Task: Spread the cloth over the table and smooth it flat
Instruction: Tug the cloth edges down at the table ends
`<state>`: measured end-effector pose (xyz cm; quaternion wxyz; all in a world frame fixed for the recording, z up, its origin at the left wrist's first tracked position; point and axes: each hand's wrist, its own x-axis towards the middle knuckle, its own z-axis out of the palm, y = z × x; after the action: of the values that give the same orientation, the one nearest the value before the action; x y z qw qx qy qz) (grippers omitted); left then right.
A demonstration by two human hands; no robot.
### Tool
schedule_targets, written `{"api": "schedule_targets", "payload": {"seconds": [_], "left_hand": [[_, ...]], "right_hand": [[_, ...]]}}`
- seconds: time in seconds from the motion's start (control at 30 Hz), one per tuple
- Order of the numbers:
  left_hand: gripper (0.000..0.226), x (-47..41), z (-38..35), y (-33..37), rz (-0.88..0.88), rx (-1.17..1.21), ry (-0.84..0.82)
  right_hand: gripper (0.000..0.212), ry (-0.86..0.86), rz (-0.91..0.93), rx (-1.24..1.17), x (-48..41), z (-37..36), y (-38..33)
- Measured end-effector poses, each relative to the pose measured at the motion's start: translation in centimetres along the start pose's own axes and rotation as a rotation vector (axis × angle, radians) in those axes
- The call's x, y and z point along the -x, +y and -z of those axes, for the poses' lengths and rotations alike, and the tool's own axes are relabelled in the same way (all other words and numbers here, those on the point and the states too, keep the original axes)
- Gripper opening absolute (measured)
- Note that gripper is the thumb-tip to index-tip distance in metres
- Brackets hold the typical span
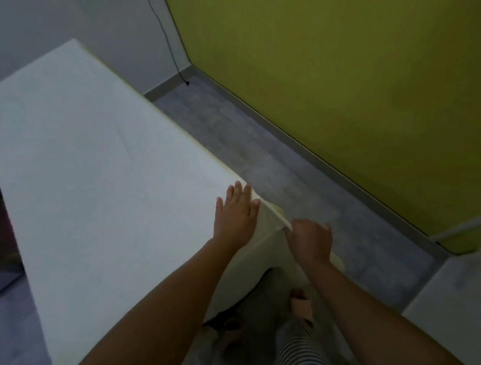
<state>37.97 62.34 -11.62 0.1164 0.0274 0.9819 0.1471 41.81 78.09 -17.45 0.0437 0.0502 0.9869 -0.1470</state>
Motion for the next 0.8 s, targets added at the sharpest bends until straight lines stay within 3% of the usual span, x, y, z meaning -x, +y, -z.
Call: {"api": "schedule_targets", "payload": {"seconds": [0.07,0.17,0.33,0.67,0.8], "left_hand": [[0.06,-0.1,-0.3,-0.2,-0.004,-0.006,0.015],[0.06,0.1,-0.8,-0.5,-0.037,-0.022,0.068],[0.059,0.2,-1.4,-0.8,-0.063,0.024,0.142],[0.056,0.2,-1.4,-0.9,-0.065,0.018,0.167],[0.056,0.3,-1.3,-0.7,-0.056,0.031,0.171]], "right_hand": [[0.013,0.065,-0.016,-0.004,0.9,-0.5,-0.1],[0.017,0.031,-0.069,-0.017,2.2,-1.9,-1.1],[0.021,0.123,-0.054,-0.376,1.2,-2.4,-3.8],[0.012,0.348,-0.125,-0.085,1.4,-0.8,-2.9],[0.006,0.228,-0.112,-0.243,1.0,-1.8,-3.2]]}}
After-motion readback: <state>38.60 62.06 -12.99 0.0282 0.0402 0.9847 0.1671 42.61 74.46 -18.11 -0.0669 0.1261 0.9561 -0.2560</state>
